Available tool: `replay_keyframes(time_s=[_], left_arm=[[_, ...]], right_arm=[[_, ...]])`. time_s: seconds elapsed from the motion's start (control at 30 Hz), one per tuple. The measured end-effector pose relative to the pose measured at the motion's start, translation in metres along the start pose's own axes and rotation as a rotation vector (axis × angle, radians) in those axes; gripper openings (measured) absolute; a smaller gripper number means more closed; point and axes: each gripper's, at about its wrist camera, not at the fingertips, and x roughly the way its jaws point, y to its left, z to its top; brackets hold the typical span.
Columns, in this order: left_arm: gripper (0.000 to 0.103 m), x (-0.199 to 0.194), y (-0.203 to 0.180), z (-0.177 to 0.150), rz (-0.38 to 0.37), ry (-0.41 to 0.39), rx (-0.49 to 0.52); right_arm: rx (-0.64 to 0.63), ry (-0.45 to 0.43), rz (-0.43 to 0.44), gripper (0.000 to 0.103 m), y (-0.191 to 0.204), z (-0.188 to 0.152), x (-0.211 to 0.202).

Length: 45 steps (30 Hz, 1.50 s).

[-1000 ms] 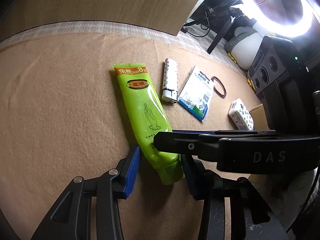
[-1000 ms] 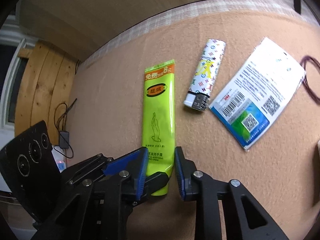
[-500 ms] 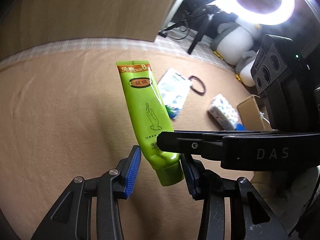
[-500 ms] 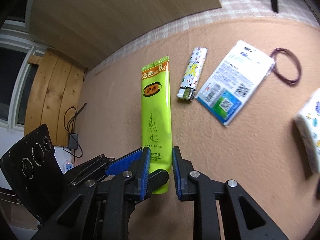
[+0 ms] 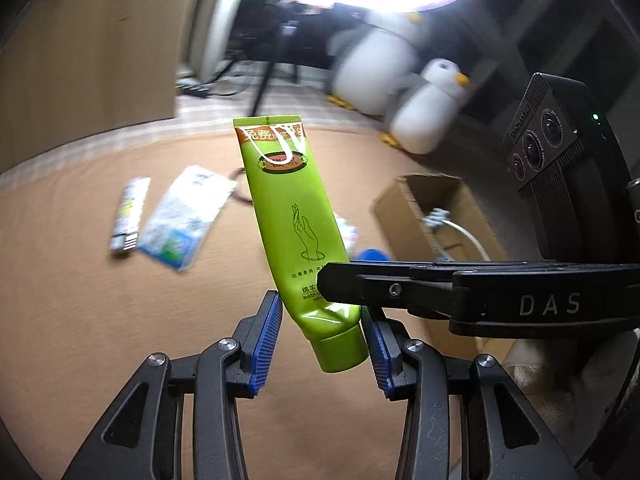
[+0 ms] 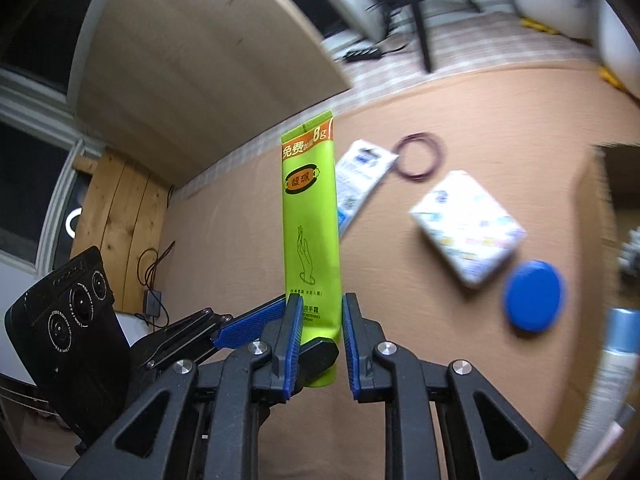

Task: Organize objects
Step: 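Lift the green tube into the cardboard box and open the right tool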

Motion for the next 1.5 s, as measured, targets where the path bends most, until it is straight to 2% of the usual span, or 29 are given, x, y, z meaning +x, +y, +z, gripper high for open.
replay_keyframes(time_s=[0.4, 0.7, 0.93, 0.97, 1.03, 1.07, 1.1, 1.37, 1.5], left_arm=[[0.044, 0.053, -0.121, 0.000, -0.098, 0.054, 0.118], [0.044, 0.082, -0.173, -0.014, -0.136, 0.115, 0.173], [0.045, 0.091, -0.188, -0.017, -0.134, 0.138, 0.194], [0.053, 0.091, -0.188, -0.018, -0.125, 0.144, 0.193], [0.066, 0.093, -0.184, -0.017, -0.118, 0.144, 0.185], [0.067, 0.092, -0.183, -0.018, -0.114, 0.140, 0.184], [0.067, 0.087, -0.183, -0.022, -0.109, 0.137, 0.186], [0.067, 0.070, -0.162, -0.029, -0.076, 0.121, 0.169], [0.068, 0.056, -0.140, -0.034, -0.035, 0.106, 0.149]], right_arm=[[0.112, -0.092, -0.060, 0.017, -0.087, -0.038, -0.088], [0.169, -0.100, -0.091, 0.017, -0.131, -0.065, -0.116], [0.178, -0.105, -0.128, 0.017, -0.144, -0.075, -0.126], [0.177, -0.106, -0.145, 0.019, -0.145, -0.075, -0.127], [0.180, -0.110, -0.176, 0.034, -0.146, -0.077, -0.128], [0.181, -0.121, -0.192, 0.045, -0.146, -0.079, -0.129], [0.176, -0.129, -0.209, 0.050, -0.145, -0.080, -0.130], [0.132, -0.147, -0.240, 0.050, -0.131, -0.083, -0.131], [0.117, -0.141, -0.209, 0.051, -0.122, -0.082, -0.128]])
